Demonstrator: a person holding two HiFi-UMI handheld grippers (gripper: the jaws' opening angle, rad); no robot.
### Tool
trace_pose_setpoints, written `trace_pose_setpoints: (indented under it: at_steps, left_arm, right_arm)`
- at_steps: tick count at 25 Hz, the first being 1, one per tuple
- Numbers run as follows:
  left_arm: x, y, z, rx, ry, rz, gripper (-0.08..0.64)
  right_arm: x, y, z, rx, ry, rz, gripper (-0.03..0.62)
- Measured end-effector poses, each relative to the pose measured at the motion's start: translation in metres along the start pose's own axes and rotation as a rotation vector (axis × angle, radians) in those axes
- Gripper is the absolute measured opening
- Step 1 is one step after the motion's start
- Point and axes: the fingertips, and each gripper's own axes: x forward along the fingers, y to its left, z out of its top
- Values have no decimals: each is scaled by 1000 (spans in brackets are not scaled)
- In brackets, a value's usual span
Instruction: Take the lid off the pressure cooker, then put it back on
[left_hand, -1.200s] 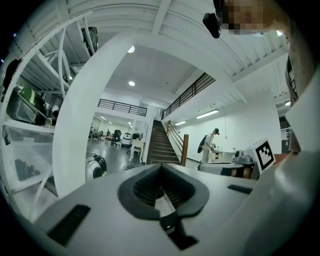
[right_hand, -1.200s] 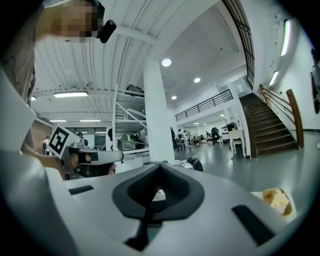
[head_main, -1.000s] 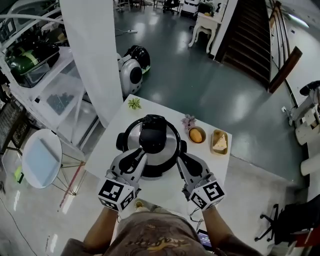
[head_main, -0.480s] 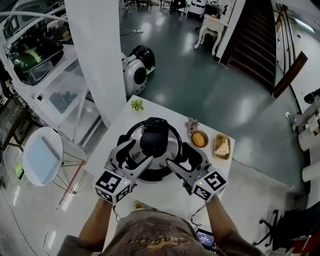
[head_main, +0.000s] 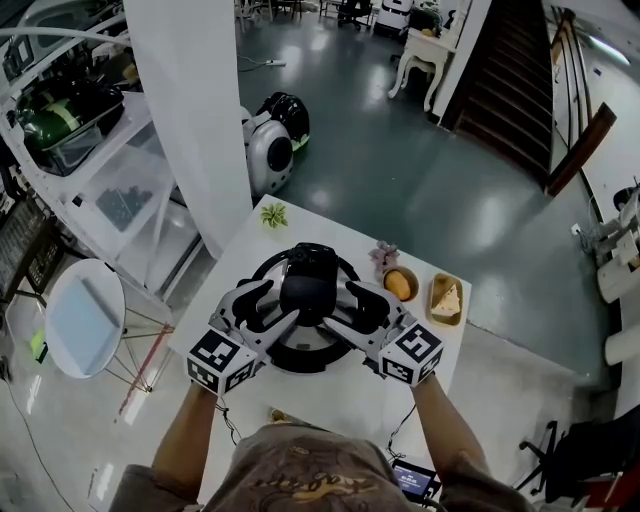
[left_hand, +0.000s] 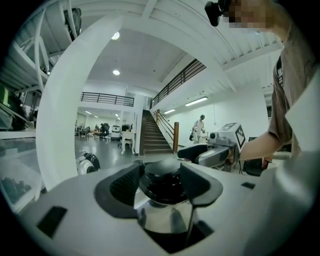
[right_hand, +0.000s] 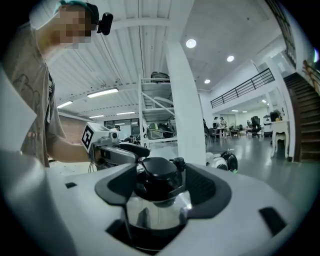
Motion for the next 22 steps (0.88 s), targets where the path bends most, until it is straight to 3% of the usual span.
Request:
trace_pose_setpoints:
  at_steps: [22]
  left_arm:
    - [11,-3,-5,1,62,-64,213]
  right_arm:
    - [18,2,-7,-58,117,81,219]
